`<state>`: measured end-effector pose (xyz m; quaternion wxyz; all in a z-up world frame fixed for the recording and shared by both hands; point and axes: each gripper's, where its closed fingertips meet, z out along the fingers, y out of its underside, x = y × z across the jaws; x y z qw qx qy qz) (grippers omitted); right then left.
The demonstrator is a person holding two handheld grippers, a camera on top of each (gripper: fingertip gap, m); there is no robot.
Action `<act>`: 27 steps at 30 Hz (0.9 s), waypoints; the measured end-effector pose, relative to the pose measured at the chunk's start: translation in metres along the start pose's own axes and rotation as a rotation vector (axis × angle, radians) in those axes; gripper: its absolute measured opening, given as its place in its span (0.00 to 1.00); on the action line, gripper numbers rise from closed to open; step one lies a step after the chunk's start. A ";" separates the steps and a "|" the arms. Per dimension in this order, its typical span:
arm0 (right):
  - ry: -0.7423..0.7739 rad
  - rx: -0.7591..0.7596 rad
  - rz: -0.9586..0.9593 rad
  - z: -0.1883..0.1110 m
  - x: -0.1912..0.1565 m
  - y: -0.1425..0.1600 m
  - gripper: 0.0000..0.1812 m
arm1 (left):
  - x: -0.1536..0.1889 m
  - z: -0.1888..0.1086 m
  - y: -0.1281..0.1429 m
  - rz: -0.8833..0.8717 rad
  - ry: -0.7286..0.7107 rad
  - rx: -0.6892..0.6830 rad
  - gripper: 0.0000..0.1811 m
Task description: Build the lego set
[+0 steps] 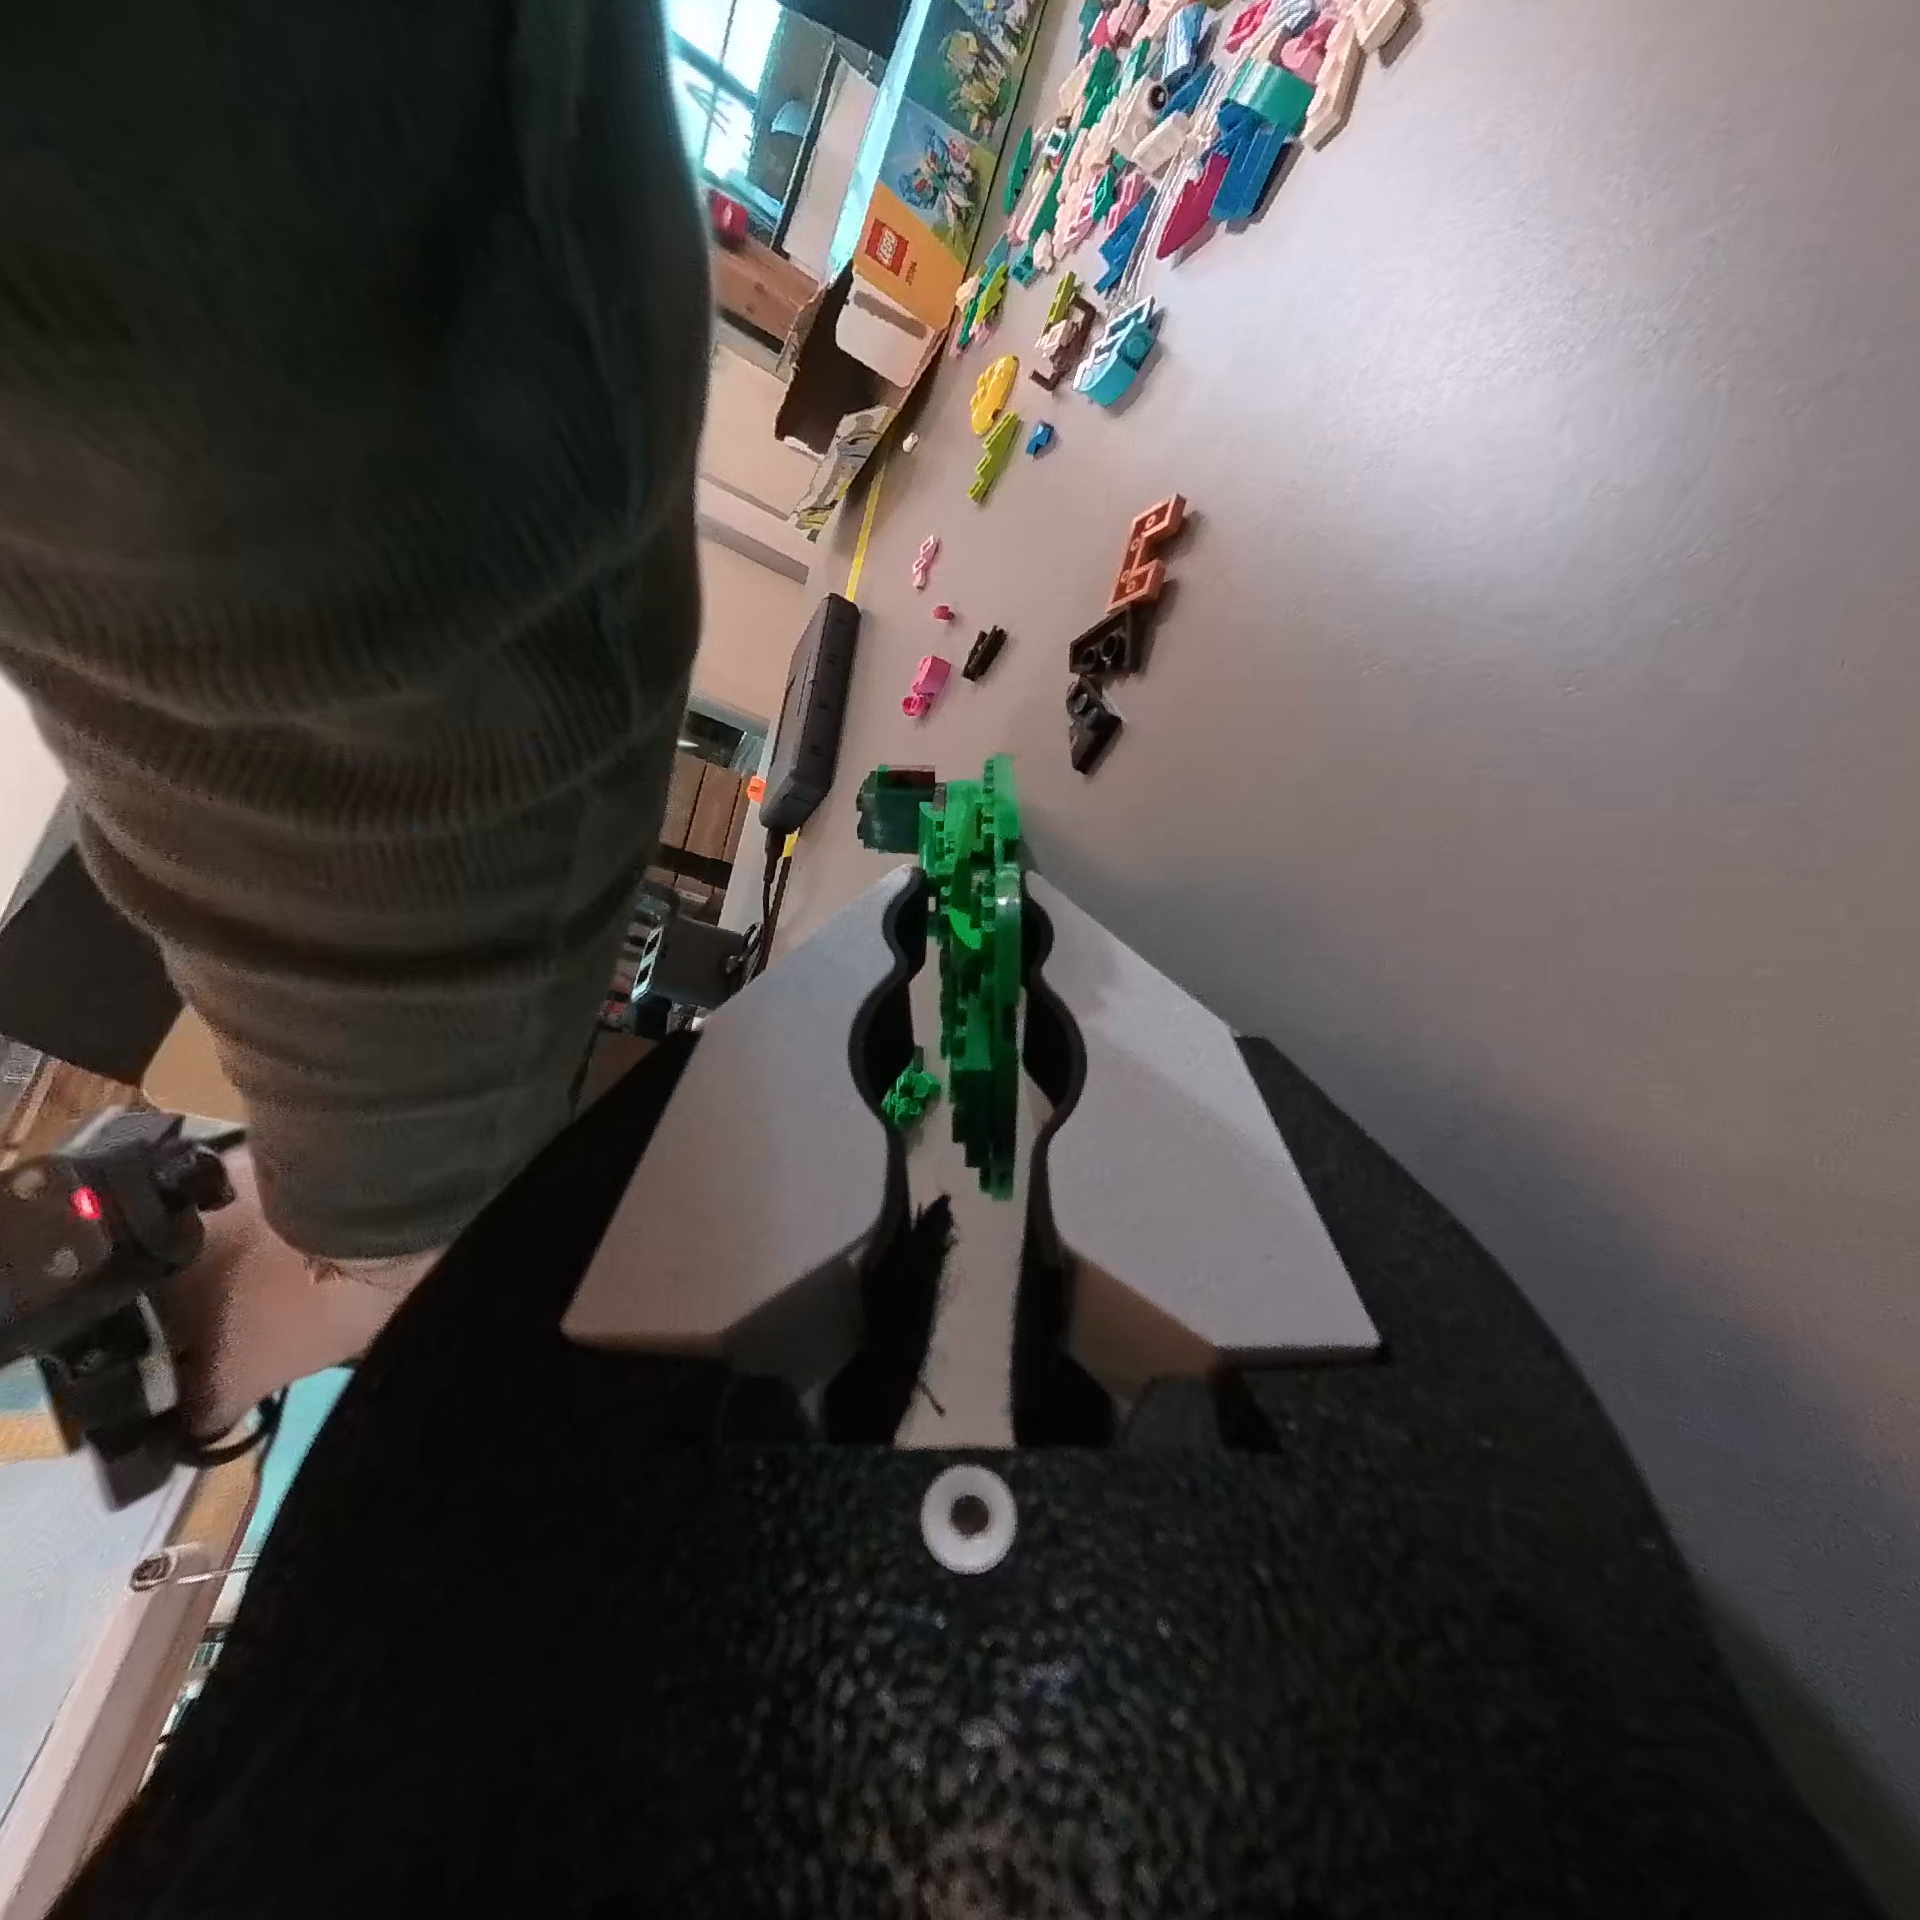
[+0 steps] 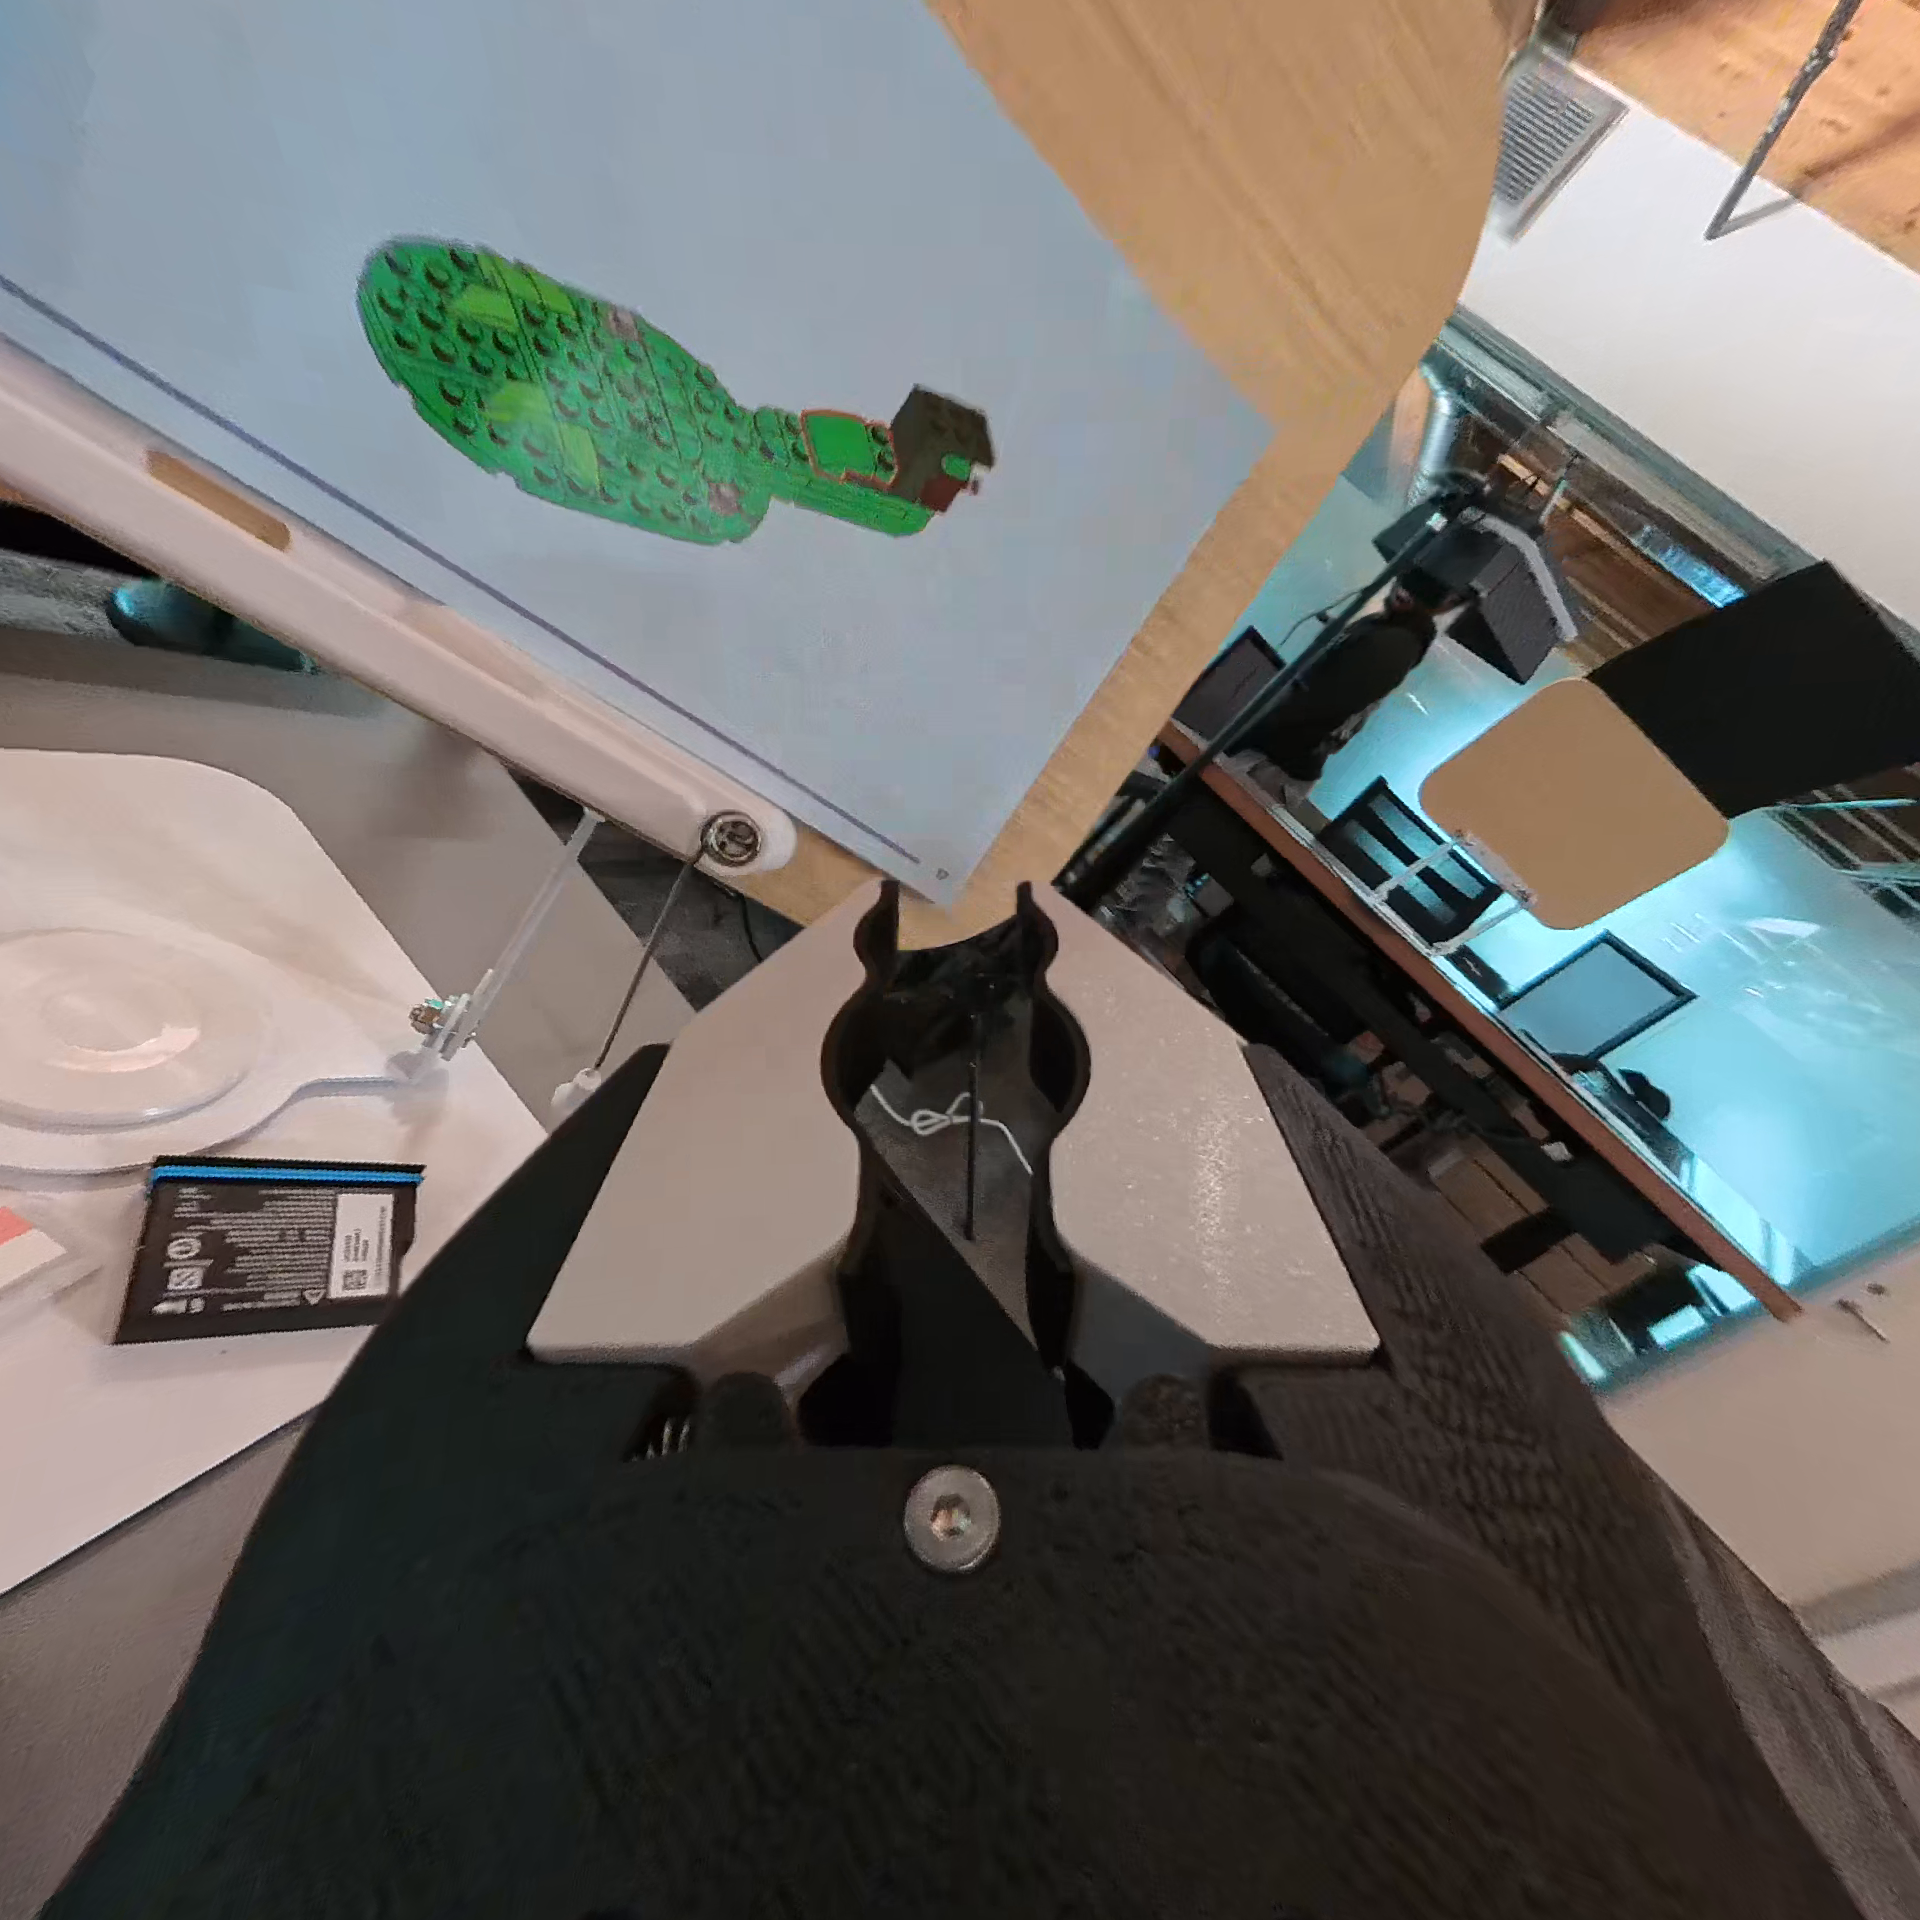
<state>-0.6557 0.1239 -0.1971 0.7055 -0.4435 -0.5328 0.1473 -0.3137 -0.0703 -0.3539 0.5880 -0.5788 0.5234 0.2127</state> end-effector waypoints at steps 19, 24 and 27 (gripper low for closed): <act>0.034 0.295 0.230 -0.356 0.134 -0.098 0.16 | 0.011 -0.011 -0.010 0.307 -0.001 -0.068 0.07; 0.117 0.252 0.198 -0.427 0.150 -0.074 0.15 | 0.007 -0.023 -0.009 0.448 -0.028 -0.130 0.07; 0.131 0.245 0.232 -0.452 0.157 -0.061 0.15 | 0.016 -0.027 0.001 0.464 0.000 -0.185 0.07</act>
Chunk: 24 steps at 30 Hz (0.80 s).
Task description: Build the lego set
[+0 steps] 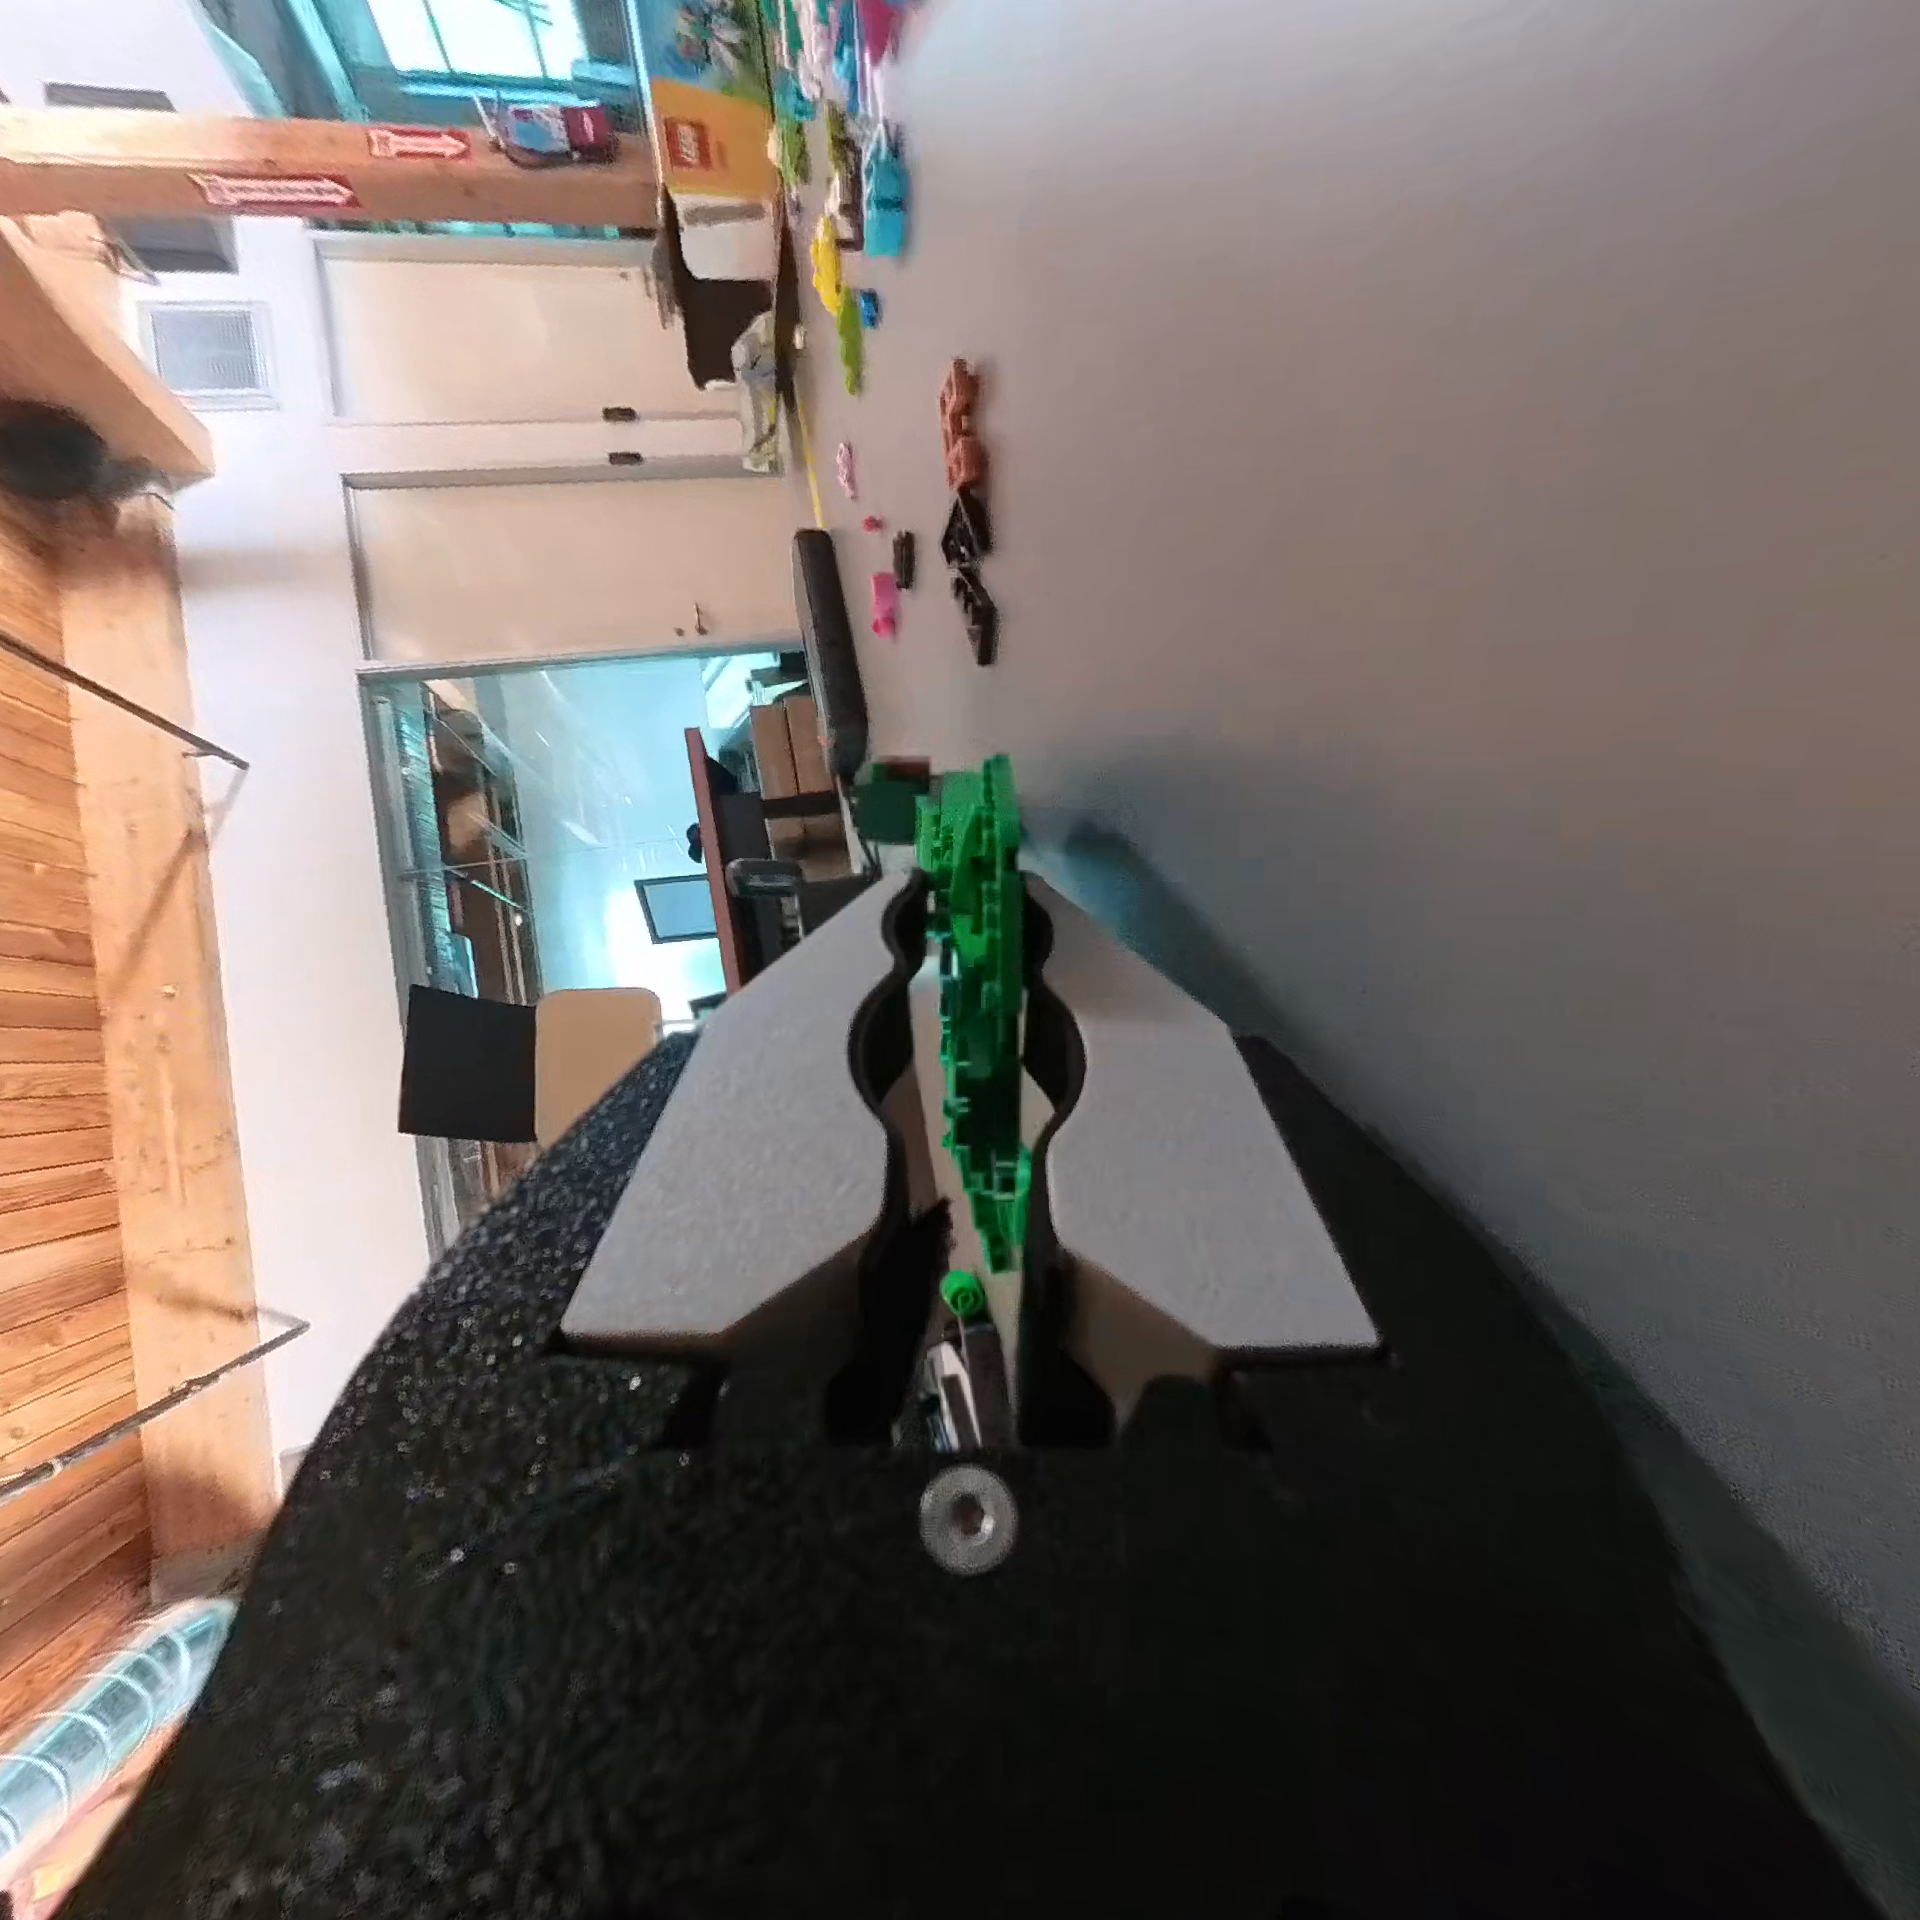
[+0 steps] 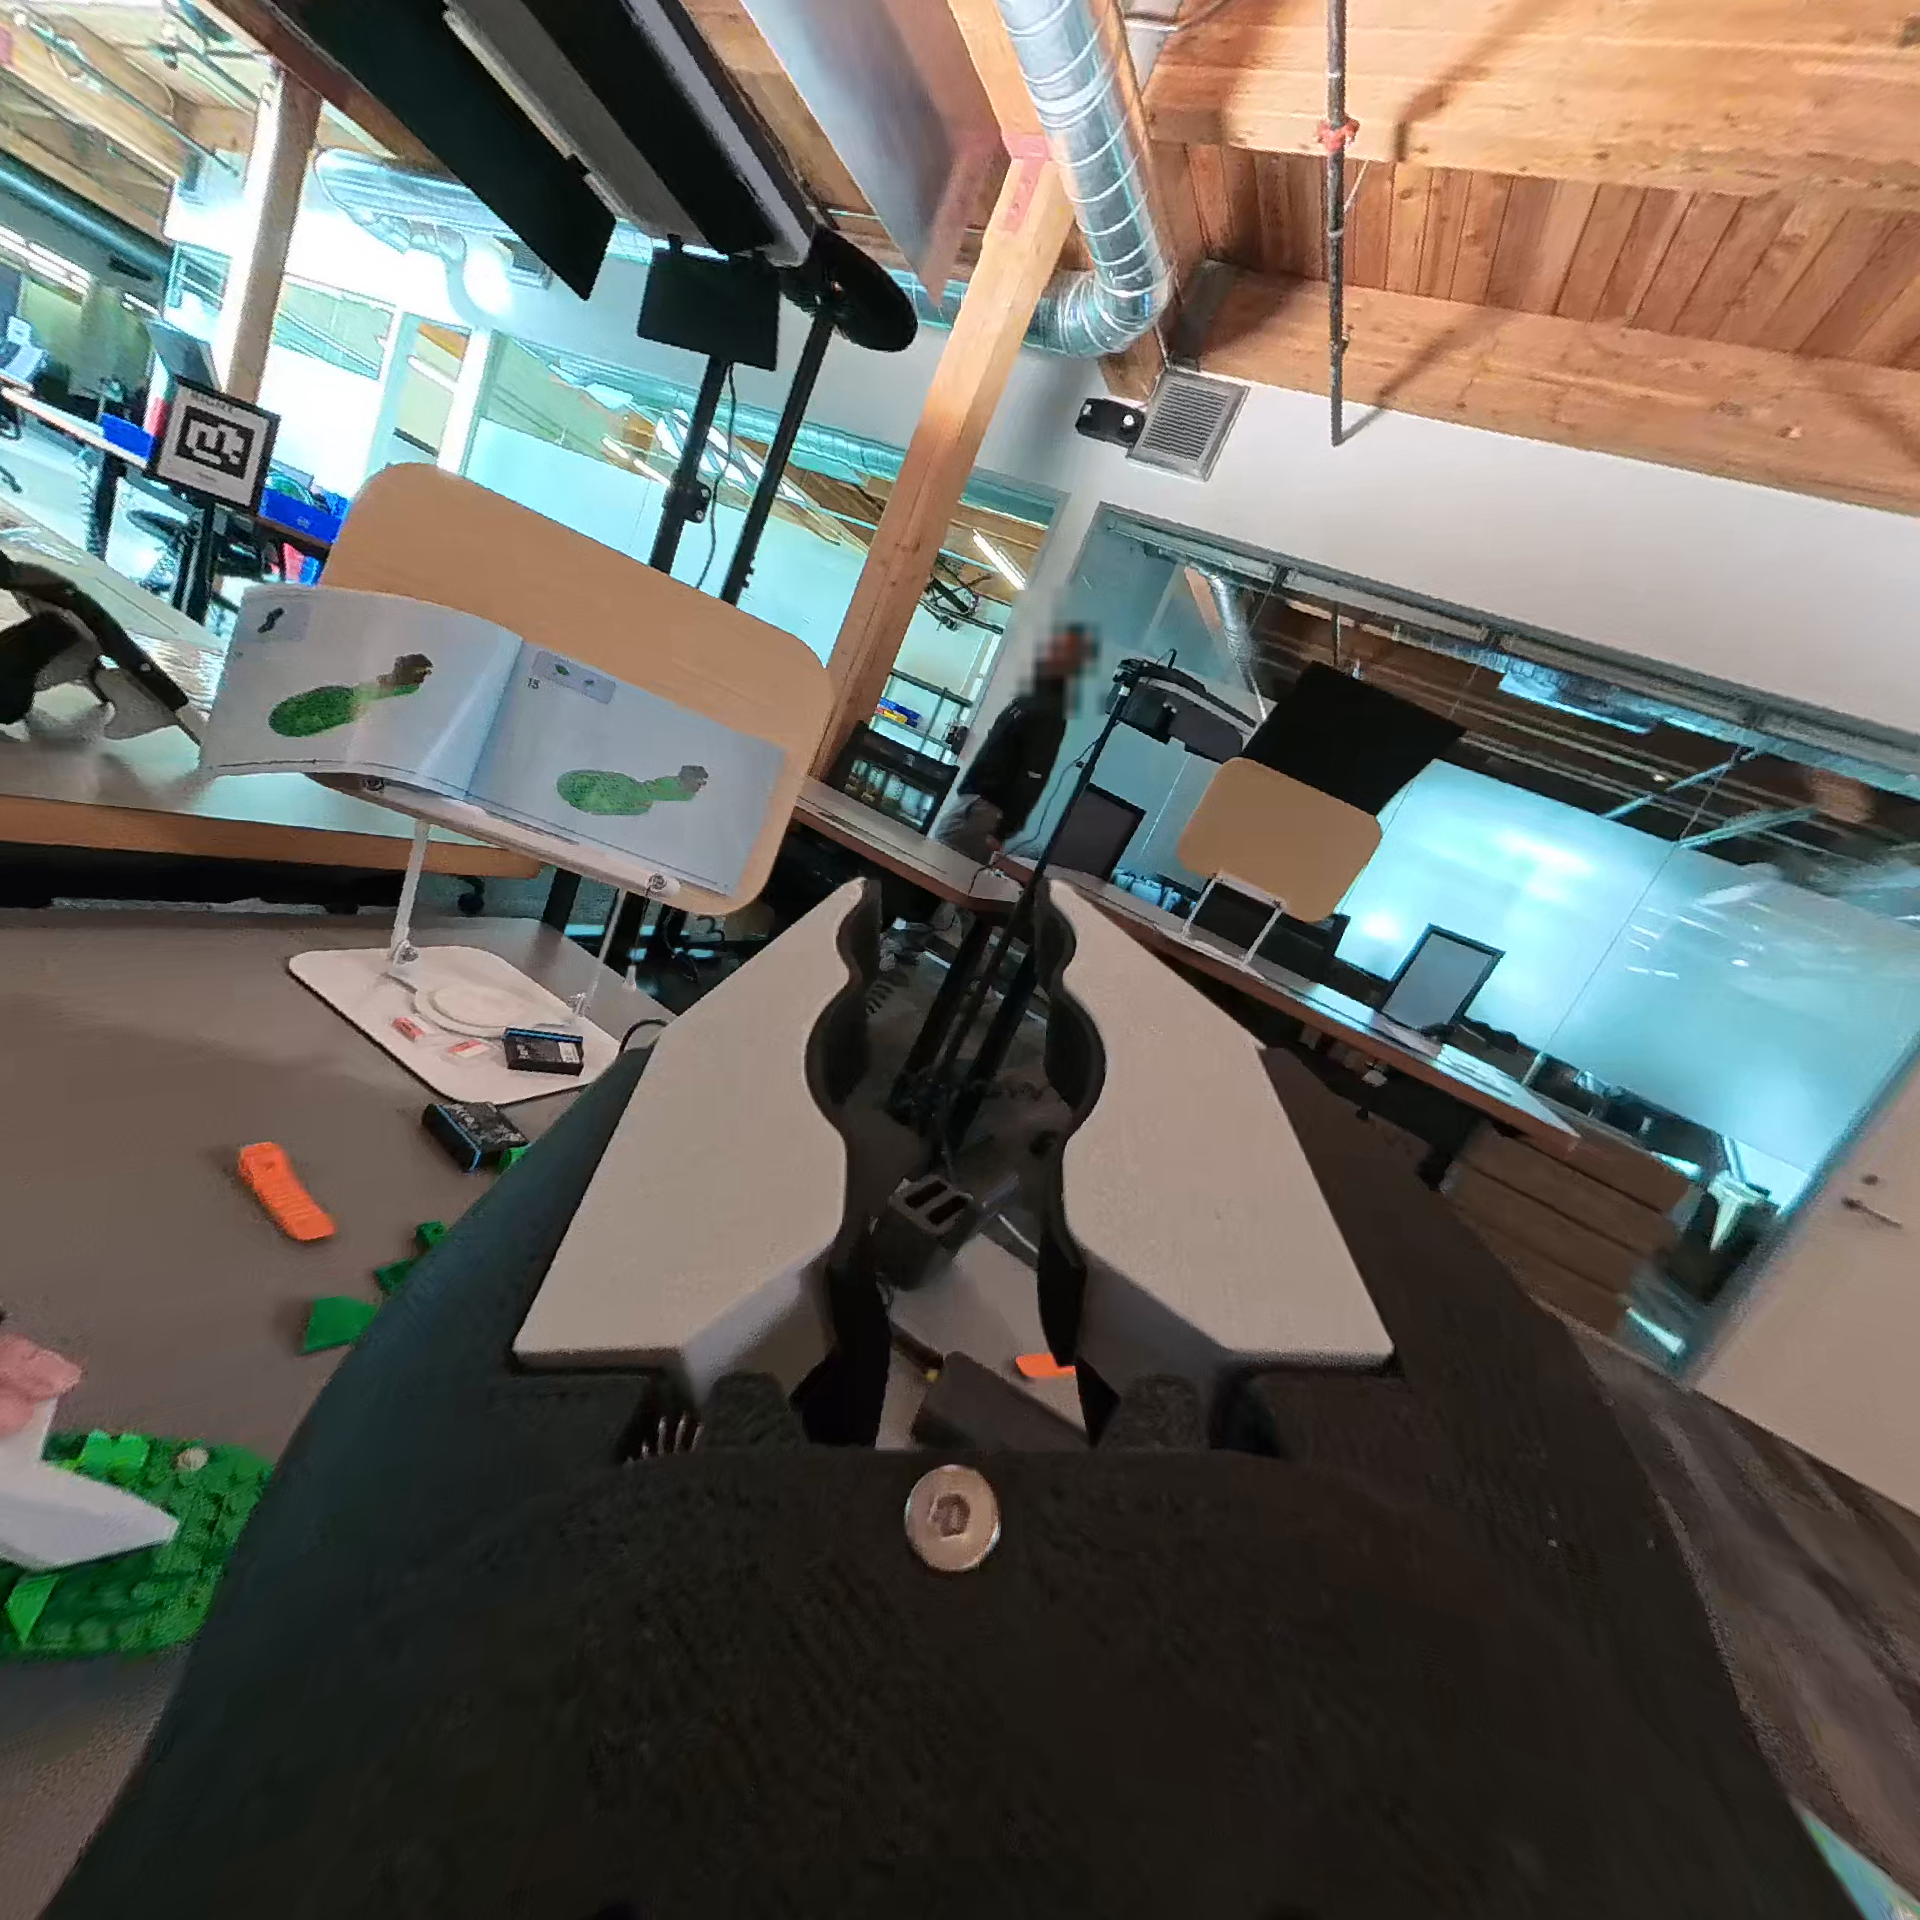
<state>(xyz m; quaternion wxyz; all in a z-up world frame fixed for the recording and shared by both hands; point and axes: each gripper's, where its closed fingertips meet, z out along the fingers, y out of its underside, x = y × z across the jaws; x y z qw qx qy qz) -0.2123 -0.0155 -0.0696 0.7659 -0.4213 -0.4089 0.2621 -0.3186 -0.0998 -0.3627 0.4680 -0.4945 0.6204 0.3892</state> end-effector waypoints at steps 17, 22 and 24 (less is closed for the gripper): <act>-0.224 -0.092 0.093 -0.002 -0.008 0.061 0.17 | -0.010 -0.056 0.000 -0.822 0.501 -0.022 0.69; -0.295 -0.127 0.091 0.008 -0.011 0.075 0.18 | -0.036 -0.077 -0.003 -1.034 0.511 0.078 0.68; -0.327 -0.141 0.097 0.017 -0.014 0.081 0.18 | -0.057 -0.078 0.012 -1.097 0.423 0.098 0.65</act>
